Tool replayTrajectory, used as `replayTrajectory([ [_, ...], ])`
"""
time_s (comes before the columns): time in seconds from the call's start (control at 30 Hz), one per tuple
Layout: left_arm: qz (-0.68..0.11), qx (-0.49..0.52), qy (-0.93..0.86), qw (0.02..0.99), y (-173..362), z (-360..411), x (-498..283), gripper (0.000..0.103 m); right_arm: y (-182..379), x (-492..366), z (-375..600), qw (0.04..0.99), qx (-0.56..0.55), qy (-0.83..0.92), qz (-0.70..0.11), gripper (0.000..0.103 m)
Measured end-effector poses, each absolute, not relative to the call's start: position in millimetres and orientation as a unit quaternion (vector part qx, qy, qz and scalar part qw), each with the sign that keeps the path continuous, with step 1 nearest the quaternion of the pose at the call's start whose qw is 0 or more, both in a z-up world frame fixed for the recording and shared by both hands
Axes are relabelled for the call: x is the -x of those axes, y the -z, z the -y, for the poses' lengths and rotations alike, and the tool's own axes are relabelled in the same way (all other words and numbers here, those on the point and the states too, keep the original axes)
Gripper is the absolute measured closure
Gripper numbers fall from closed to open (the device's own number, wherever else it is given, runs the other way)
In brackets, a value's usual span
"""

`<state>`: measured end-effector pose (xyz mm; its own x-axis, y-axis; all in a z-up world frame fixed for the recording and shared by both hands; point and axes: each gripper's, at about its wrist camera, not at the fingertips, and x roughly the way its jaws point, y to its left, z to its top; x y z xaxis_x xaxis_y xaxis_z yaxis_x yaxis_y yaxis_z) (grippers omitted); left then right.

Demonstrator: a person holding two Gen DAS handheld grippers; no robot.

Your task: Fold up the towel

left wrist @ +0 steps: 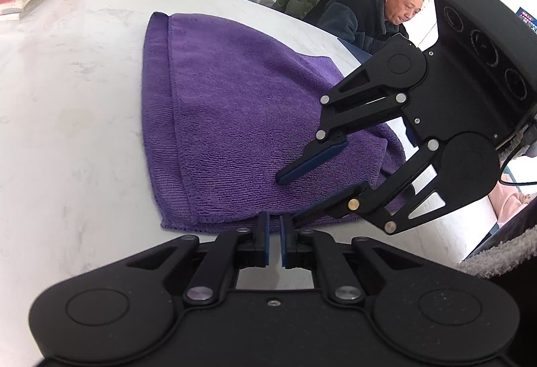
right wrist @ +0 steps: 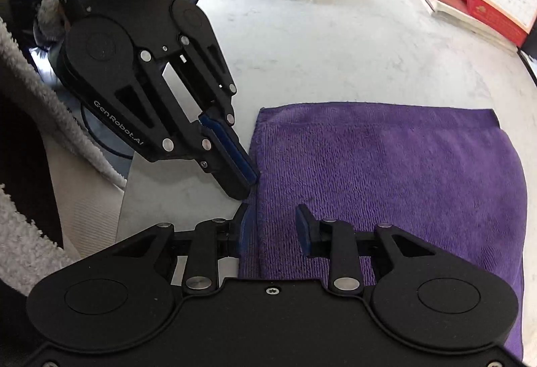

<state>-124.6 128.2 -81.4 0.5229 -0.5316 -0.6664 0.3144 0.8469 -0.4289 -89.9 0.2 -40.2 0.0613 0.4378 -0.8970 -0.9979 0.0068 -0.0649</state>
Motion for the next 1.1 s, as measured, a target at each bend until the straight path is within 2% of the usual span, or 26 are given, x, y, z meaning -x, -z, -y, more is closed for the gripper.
replayTrajectory([
  [0.27,-0.421,0.130,0.245,0.864,80.8,-127.9,127.7,0.097,35.7,85.7,-3.0,0.645,0.401,-0.557,-0.336,0.075],
  [0.97,-0.422,0.134,0.250,0.861,81.9,-131.7,123.3,0.097,44.2,91.2,-16.7,0.611,0.436,-0.582,-0.312,0.076],
  [1.03,-0.421,0.134,0.249,0.861,82.5,-131.0,123.2,0.097,44.5,85.8,-19.9,0.620,0.420,-0.576,-0.329,0.081],
  [1.1,-0.421,0.134,0.249,0.862,83.0,-130.3,123.3,0.097,45.1,79.1,-20.7,0.630,0.388,-0.570,-0.356,0.090],
])
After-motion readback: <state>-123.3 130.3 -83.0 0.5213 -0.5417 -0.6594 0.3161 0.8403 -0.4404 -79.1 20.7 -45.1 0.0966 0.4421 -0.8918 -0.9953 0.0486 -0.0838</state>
